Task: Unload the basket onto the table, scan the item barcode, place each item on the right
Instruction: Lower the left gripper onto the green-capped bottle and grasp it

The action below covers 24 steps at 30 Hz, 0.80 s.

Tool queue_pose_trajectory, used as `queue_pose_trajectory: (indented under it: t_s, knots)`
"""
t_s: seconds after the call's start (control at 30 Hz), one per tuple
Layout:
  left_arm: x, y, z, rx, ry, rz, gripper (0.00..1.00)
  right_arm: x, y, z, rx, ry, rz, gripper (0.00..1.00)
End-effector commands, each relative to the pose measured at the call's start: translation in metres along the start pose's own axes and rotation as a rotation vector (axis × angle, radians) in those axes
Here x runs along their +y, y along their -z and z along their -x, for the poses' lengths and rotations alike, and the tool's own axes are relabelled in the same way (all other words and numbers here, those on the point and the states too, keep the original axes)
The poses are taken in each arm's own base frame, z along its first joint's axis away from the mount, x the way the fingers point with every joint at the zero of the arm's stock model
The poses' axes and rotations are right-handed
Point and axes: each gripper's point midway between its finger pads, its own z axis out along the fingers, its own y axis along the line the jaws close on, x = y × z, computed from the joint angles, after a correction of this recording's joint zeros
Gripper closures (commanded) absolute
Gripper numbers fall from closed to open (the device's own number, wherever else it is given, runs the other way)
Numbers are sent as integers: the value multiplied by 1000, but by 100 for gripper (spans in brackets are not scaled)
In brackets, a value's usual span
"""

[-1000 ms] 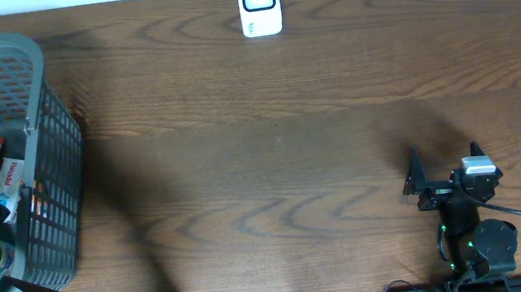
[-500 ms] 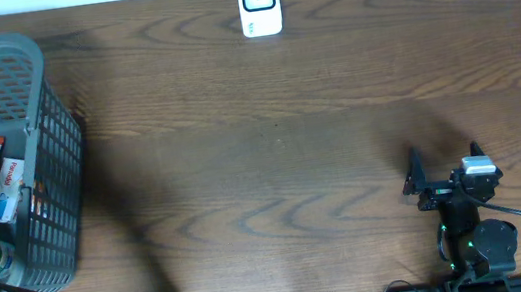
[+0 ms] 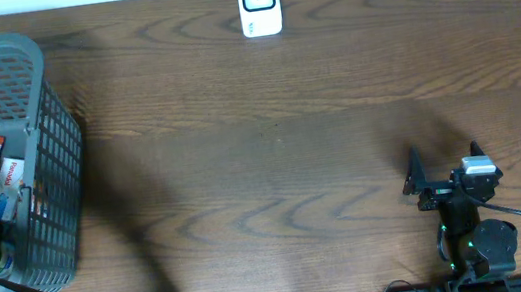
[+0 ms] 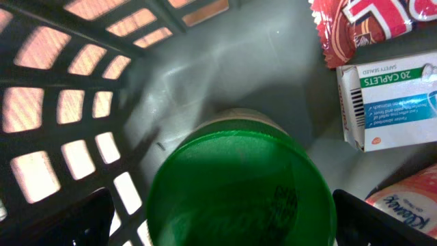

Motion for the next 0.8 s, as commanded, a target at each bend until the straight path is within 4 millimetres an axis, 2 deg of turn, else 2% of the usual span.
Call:
queue_pose_trajectory:
  t_s: [0.0, 0.3, 0.63, 0.77]
  knots:
    - [1, -8, -10, 16, 19, -12, 1, -2, 0, 0, 0, 4, -8, 1]
    - [-5, -21, -6, -6, 27, -35, 1, -2, 0, -1, 0, 4, -8, 1]
    - [-7, -54, -17, 72, 57, -22, 1, -2, 0, -1, 0, 4, -8, 1]
    - [-8, -56, -15, 66, 58, -23, 5, -2, 0, -1, 0, 4, -8, 1]
